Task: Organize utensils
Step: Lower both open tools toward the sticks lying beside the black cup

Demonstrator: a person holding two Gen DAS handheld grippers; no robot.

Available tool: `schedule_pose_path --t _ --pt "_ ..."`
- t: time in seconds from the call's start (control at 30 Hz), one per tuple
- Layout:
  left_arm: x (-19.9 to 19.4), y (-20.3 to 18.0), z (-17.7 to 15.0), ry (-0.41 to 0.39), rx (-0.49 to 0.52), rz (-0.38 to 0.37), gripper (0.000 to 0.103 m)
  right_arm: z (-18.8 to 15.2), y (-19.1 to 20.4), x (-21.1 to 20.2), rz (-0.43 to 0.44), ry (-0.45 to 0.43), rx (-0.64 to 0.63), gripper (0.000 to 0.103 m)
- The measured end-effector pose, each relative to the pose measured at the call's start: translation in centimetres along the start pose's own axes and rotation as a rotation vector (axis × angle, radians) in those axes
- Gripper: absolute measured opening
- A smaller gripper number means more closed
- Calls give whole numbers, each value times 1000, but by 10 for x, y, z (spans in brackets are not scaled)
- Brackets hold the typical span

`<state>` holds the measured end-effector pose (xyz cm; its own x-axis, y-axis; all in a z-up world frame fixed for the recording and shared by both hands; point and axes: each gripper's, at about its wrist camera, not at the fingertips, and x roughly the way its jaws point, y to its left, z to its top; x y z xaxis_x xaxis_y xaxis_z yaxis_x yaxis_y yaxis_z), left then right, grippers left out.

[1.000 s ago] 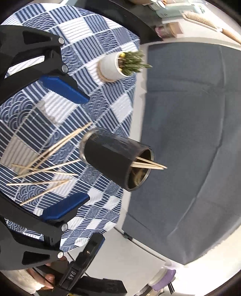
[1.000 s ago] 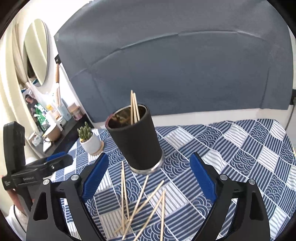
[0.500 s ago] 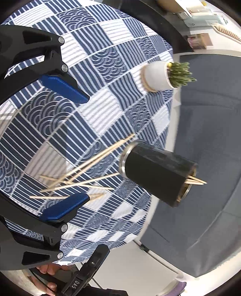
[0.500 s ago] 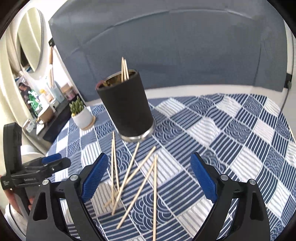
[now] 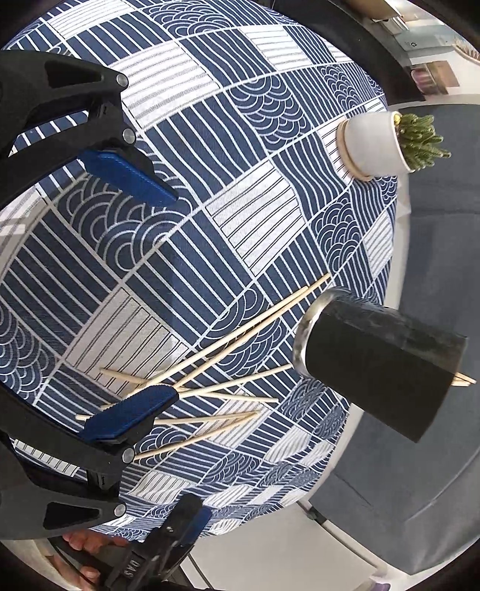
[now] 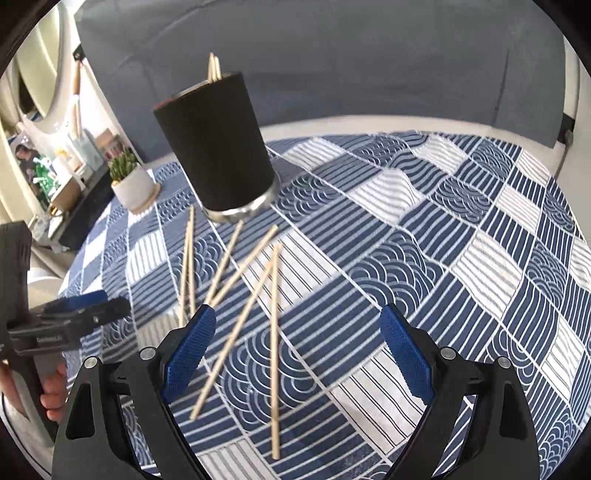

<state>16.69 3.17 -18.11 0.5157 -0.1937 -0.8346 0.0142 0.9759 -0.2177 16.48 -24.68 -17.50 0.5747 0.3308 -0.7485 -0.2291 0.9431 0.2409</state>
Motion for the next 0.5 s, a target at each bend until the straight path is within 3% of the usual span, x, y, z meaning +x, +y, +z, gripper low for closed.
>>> schedule_pose_path --t 0.5 --pt "44 -9 25 80 23 48 95 -2 -11 40 -59 95 -26 86"
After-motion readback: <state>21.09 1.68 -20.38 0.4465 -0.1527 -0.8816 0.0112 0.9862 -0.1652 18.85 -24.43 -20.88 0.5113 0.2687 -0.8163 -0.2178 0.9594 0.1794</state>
